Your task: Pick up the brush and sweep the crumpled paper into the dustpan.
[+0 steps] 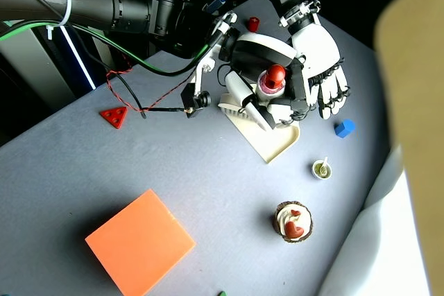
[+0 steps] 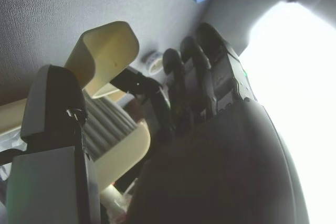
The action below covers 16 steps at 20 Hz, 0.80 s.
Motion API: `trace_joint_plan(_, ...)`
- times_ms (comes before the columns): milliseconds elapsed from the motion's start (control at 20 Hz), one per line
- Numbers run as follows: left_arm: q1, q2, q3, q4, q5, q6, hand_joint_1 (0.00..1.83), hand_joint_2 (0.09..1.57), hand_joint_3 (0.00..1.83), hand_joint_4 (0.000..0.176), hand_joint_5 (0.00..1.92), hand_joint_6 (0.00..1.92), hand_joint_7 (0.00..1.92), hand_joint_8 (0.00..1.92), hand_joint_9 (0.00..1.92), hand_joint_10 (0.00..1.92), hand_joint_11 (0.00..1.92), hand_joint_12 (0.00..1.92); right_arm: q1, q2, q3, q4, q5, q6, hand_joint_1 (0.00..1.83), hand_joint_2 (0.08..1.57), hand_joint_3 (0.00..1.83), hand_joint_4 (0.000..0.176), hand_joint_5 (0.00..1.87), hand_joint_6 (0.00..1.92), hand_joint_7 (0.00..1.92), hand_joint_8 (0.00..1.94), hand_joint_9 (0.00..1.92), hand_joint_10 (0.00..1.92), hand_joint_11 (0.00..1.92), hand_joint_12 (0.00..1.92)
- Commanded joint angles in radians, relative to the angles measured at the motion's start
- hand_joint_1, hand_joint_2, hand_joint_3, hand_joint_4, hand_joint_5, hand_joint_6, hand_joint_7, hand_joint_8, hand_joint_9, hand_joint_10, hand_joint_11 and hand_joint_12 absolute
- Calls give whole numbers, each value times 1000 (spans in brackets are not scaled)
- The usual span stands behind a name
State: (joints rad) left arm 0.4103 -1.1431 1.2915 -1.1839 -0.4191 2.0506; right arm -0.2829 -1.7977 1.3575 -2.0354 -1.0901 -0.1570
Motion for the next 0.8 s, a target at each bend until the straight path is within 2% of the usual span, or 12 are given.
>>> trace_joint_plan(0,-10,3,7,36,-69,-1,1137,1154,0,0,902,1091,357,0,250,0,29,536,18,-3,7,-105,-56,-5,1682,1184,1,176,1006,1921,1004,1941,1032,1921,971,1921)
trace_joint_plan(300,-7,1,7,36,-73,-7,1146,1137,0,0,939,1033,376,5,277,6,47,539,16,-39,54,-99,-66,19,1671,1176,0,176,1000,1921,1001,1941,1020,1921,942,1921)
trace_joint_plan(550,-2,2,9,37,-73,-14,1140,1147,1,0,916,1070,353,0,242,0,9,505,18,-52,57,-72,-76,27,1672,1171,0,176,1002,1921,1000,1941,1021,1921,959,1921)
trace_joint_plan(750,-2,5,12,37,-78,-19,1140,1147,1,0,916,1071,337,0,233,0,31,500,15,-41,61,-115,-80,39,1663,1181,2,176,985,1921,981,1941,1014,1921,917,1921)
